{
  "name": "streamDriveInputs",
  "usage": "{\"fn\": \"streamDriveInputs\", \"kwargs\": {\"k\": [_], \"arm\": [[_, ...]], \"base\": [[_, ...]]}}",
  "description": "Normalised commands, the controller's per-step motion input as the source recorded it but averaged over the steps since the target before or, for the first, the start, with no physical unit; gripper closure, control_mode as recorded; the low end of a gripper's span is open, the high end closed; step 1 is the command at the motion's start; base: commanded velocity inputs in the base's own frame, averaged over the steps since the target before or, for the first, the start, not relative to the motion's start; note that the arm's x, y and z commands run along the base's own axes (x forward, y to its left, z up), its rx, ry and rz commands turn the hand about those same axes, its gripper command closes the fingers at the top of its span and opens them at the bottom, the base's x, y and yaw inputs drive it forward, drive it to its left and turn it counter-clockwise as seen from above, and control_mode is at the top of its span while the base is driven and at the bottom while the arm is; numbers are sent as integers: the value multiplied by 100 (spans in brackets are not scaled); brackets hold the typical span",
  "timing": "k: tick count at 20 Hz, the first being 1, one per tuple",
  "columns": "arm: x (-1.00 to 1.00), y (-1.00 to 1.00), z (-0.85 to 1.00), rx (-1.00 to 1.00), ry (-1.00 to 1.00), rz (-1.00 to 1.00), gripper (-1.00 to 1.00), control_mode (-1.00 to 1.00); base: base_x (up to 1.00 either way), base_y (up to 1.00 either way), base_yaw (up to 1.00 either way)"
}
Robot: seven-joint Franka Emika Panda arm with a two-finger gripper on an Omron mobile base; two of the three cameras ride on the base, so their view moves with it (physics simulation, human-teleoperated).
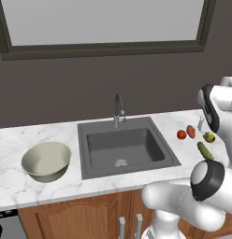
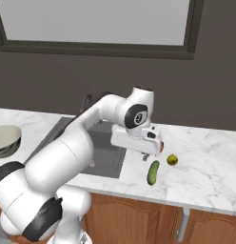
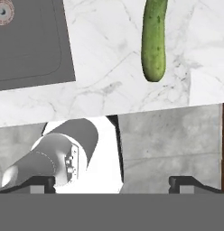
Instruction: There is a mixed pile of frozen fruits and vegetables on the counter. Locate all the frozen vegetables and place the items in a bowl on the counter. Take all the frozen fruits and defrost them in a running sink.
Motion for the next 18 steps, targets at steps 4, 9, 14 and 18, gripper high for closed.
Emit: {"fn": "streamDriveInputs", "kwargs": {"k": [4, 9, 14, 18], "arm": [[11, -11, -49, -10, 3, 1, -100, -100], [38, -20, -41, -5, -7, 1, -100, -100], [29, -18, -33, 0, -12, 1, -100, -100], [26, -6, -25, 0, -8, 0, -100, -100]], "base": [[0, 0, 0], [0, 0, 0], [0, 0, 0], [0, 0, 0]]}}
